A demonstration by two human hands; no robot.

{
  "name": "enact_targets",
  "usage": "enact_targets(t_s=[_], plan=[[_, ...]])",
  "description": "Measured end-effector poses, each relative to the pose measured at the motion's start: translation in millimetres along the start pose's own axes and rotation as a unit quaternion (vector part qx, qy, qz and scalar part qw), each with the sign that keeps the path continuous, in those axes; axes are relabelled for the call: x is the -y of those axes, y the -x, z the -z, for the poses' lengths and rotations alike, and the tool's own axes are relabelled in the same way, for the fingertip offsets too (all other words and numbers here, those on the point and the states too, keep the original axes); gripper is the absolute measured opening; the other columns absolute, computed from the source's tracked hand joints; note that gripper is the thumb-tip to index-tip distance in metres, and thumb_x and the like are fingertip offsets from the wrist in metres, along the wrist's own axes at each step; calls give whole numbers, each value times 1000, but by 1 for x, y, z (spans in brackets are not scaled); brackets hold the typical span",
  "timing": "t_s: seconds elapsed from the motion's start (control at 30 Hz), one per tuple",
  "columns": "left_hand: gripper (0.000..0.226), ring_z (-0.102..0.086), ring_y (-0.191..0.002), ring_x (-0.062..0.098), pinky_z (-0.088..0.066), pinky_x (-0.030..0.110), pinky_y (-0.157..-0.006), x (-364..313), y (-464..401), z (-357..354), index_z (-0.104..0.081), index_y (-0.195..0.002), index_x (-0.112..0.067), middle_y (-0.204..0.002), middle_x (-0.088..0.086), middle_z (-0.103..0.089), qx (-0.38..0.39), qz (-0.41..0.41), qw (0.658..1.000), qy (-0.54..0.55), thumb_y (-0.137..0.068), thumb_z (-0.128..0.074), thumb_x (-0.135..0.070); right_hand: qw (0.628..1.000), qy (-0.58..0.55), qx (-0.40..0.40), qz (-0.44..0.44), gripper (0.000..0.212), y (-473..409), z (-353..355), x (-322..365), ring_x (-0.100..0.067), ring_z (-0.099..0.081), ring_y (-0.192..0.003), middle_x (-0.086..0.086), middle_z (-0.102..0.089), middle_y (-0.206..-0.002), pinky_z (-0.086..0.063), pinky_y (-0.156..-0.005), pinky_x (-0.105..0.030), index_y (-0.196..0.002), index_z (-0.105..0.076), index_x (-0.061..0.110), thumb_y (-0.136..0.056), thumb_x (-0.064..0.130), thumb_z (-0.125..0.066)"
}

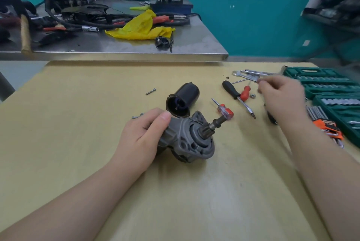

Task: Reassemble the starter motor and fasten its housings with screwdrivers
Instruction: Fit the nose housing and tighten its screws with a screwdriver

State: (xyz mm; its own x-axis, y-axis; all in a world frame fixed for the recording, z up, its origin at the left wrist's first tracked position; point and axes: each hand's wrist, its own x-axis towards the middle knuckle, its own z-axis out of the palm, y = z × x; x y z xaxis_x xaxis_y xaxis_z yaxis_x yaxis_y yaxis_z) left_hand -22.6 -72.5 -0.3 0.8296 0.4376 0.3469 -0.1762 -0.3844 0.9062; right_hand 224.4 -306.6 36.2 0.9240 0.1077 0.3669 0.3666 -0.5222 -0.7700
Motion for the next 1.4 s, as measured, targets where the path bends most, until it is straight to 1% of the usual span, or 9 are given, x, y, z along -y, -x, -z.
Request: enact_targets(t_s=[0.1, 0.27, 0.47, 0.67, 0.83, 0.97, 1.1, 1.27, 1.4], plan=[[60, -45, -69, 23, -34, 27, -60, 0, 2, 2, -58, -82, 1, -79, 20, -50, 1, -8, 1000, -4, -95, -48, -56, 998, 46, 21, -30, 40, 1, -14, -14, -3, -61, -75, 35, -69, -78, -49, -70, -29, -70, -72, 59, -90, 26, -61], [68, -55, -84, 41, -38, 33, -67, 5, 2, 5, -61, -89, 5, -88, 27, -58, -3, -1, 1000, -20, -93, -46, -60, 995, 78, 10, -53, 24, -16, -8, -32, -20, -67, -106, 14, -74, -100, -47, -85, -32, -100, -81, 32, -93, 22, -60], [61, -63, -89, 37, -48, 41, -78, 8, 3, 6, -70, -93, -6, -90, 17, -68, -2, 20, 999, -29, -94, -45, -62, 948, 313, 54, -29, 26, -30, 11, -42, -24, -60, -97, 4, -71, -116, -54, -75, -39, -122, -71, 40, -97, 42, -62], [53, -69, -91, 29, -51, 35, -75, 10, 3, 7, -76, -105, -18, -92, 4, -75, -9, 23, 999, -24, -97, -45, -60, 937, 324, 109, -72, 55, -29, 6, -51, -33, -64, -120, -6, -66, -137, -54, -89, -44, -146, -57, 32, -92, 34, -69], [53, -69, -93, 34, -53, 58, -91, 12, 2, 7, -76, -110, -19, -94, 6, -76, -5, 21, 999, -37, -99, -45, -60, 940, 318, 92, -83, 54, -32, 2, -53, -33, -66, -115, -8, -70, -130, -56, -88, -42, -144, -61, 31, -92, 17, -65], [53, -70, -95, 31, -52, 42, -84, 14, 2, 7, -77, -111, -19, -96, 3, -77, -7, 21, 999, -28, -100, -45, -60, 964, 250, 14, -94, 49, -28, 7, -46, -26, -59, -96, -2, -72, -120, -46, -69, -35, -139, -60, 36, -93, 21, -67], [54, -70, -92, 31, -51, 40, -79, 15, 2, 6, -77, -110, -19, -94, 4, -77, -3, 17, 1000, -16, -99, -46, -61, 998, 33, -20, 45, 42, -9, 9, -17, -12, -66, -95, 8, -70, -113, -53, -85, -34, -137, -62, 32, -99, 16, -66], [48, -72, -98, 18, -53, 24, -79, 7, 2, 7, -78, -112, -24, -104, 0, -79, 13, 4, 1000, -9, -97, -47, -58, 969, -133, 128, 165, 43, 37, -1, 32, 0, -65, -93, 22, -74, -105, -51, -81, -11, -125, -71, 38, -92, 10, -75], [29, -74, -103, 13, -56, 16, -84, 1, 3, 7, -79, -113, -31, -113, -4, -80, -6, 14, 999, 36, -97, -60, -46, 936, -166, 232, 207, 41, 65, -6, 53, -15, -68, -109, 23, -76, -111, -59, -92, -35, -119, -72, 51, -89, 23, -79]])
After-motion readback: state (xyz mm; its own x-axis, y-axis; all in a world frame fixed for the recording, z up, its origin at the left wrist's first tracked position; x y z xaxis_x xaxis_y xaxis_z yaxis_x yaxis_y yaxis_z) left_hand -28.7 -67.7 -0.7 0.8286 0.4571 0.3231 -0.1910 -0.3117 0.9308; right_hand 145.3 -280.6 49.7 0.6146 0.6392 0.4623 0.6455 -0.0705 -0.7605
